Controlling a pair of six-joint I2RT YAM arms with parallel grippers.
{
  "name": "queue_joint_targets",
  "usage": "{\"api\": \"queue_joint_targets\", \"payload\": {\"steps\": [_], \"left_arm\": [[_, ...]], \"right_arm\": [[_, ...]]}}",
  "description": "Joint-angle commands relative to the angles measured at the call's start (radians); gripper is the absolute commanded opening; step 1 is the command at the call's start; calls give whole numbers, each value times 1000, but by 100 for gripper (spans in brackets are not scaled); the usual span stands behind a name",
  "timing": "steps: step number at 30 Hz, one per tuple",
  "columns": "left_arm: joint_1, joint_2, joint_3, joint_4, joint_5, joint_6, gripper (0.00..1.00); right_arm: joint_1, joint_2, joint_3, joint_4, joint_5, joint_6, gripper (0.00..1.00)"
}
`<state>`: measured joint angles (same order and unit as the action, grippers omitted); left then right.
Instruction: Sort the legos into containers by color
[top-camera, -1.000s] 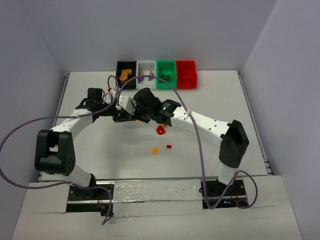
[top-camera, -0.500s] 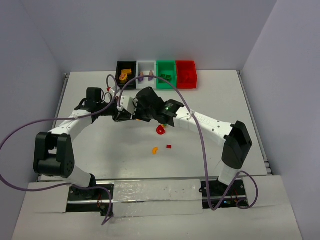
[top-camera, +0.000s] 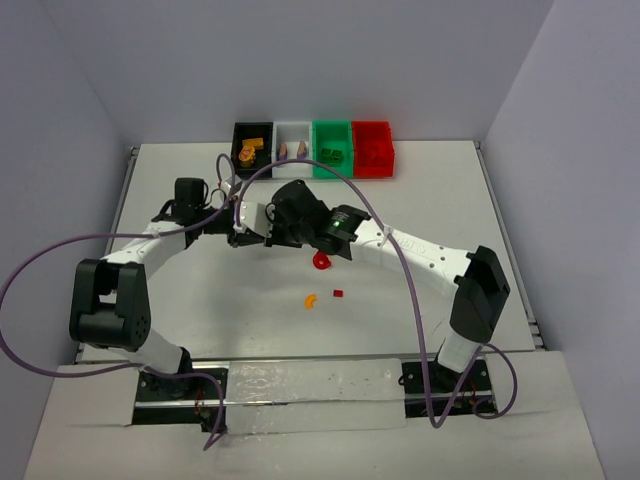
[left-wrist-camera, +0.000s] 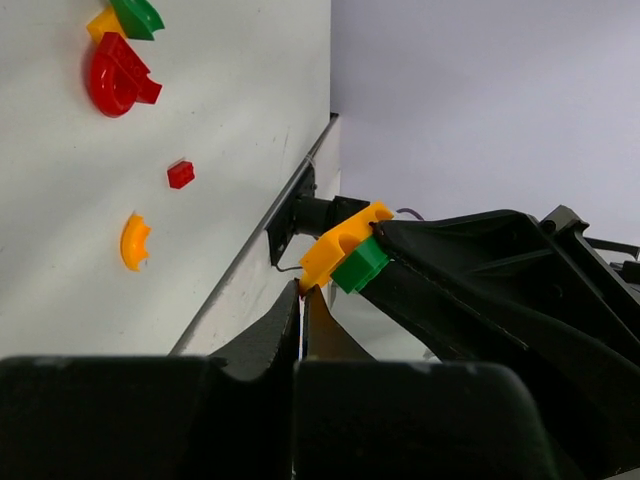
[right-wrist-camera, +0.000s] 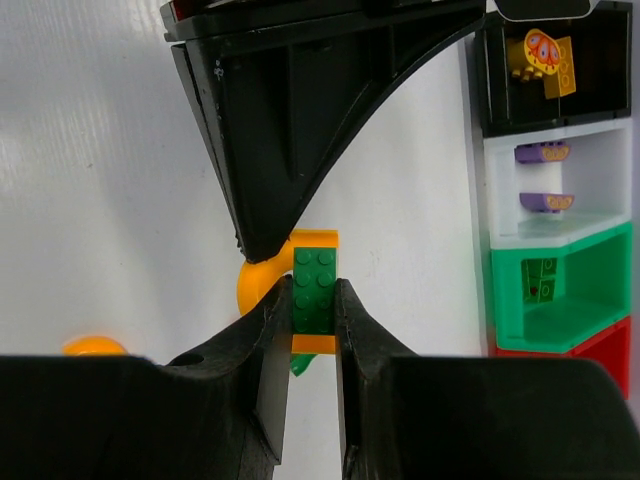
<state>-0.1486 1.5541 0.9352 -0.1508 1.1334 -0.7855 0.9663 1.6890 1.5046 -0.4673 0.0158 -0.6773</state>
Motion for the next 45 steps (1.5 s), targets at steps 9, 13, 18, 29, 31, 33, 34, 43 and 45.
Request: {"api": "queue_joint_targets", "payload": {"steps": [9,13,18,29,31,33,34,43,45], "left_arm": [[61,-111,31,-40,-190,151,75],[64,-147,43,-76,-225,189,84],[66,-218,24,-30,-297,173,83],[-14,-226,28,103,-394,41,62],[-44,-202,52,101,-404,28,63],[-57,-192,63,99,-420,26,63],[-68,-180,73,99,-423,21,63],[-99,-103,114,123,-386,-52,61],[-102,-91,117,122,-385,-60,60]], "right_arm": [[-70,-54,17,-46,-10,252,0],[-181,-40,62,-47,-118,492,0],[-284,-41,74,-10,-184,852,0],[-288,-49,80,7,-96,1226,0],[-284,-45,73,17,-85,1231,0],[-280,-45,63,24,-82,1223,0],[-272,-46,61,25,-73,1213,0],[-201,-43,86,27,3,1145,0],[-190,-42,90,27,26,1133,0]]}}
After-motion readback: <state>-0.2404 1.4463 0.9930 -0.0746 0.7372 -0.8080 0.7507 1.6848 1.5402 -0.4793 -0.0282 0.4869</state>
